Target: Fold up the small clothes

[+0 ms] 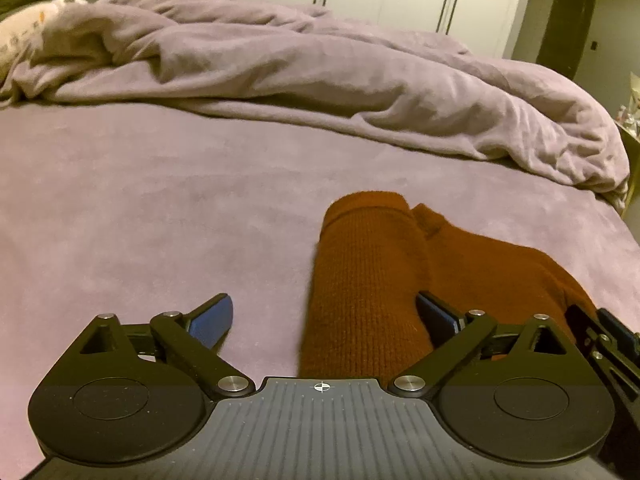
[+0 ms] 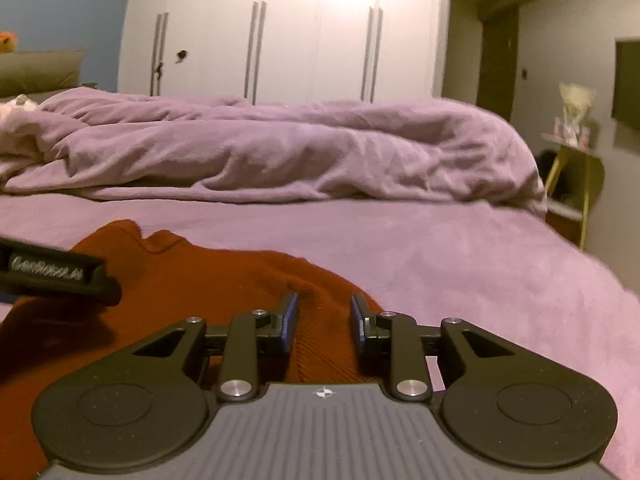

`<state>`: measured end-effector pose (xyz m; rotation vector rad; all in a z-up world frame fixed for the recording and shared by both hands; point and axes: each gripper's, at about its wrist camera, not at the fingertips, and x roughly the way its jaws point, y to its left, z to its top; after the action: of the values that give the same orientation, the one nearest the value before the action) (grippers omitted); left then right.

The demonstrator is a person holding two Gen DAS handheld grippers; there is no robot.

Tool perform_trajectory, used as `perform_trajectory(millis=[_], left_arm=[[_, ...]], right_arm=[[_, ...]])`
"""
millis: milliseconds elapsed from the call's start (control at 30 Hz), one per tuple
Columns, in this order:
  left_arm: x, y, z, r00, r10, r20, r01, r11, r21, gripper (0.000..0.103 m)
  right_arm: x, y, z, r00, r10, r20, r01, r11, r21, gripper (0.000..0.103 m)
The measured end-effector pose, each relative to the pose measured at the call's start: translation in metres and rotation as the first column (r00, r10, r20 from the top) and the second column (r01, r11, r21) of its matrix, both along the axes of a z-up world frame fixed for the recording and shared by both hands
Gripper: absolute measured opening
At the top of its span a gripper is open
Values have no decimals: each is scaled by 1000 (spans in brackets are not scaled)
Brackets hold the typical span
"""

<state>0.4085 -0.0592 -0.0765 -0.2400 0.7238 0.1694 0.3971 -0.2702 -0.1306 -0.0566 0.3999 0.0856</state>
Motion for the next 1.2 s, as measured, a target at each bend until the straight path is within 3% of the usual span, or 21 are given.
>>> perform_trajectory(millis=[167, 300, 400, 567, 767, 867, 1033, 1200], left_arm=[[-4, 6, 4, 999, -28, -19, 28, 1000, -8, 102], [-29, 25, 17, 993, -118, -29, 115, 988, -103, 102], [-57, 49, 25, 982, -185, -35, 173, 959, -225, 102], [-95, 67, 29, 970, -227, -82, 193, 934, -302, 102], [-128, 54, 28, 961, -255, -108, 224, 944, -244, 102], [-132, 47, 29, 959, -257, -116, 231, 952, -201, 102], [-130, 42, 30, 955, -269, -122, 241, 949, -202, 102], [-128, 37, 27, 951, -280, -133, 251, 946, -204, 102]], right_arm=[[3, -1, 5, 1000, 3, -29, -3, 1000, 4, 35], [-14, -26, 23, 992, 18, -127, -2, 992, 126, 67], [-41, -53, 22, 976, 64, -210, -24, 982, 189, 67], [-85, -88, 29, 964, 97, -249, -14, 949, 315, 67], [-111, -88, 24, 938, 162, -308, -14, 901, 434, 65], [-117, -83, 21, 937, 150, -314, -10, 914, 406, 59], [-118, -81, 23, 939, 122, -320, 8, 927, 375, 41], [-115, -76, 22, 936, 107, -336, 8, 946, 324, 38]])
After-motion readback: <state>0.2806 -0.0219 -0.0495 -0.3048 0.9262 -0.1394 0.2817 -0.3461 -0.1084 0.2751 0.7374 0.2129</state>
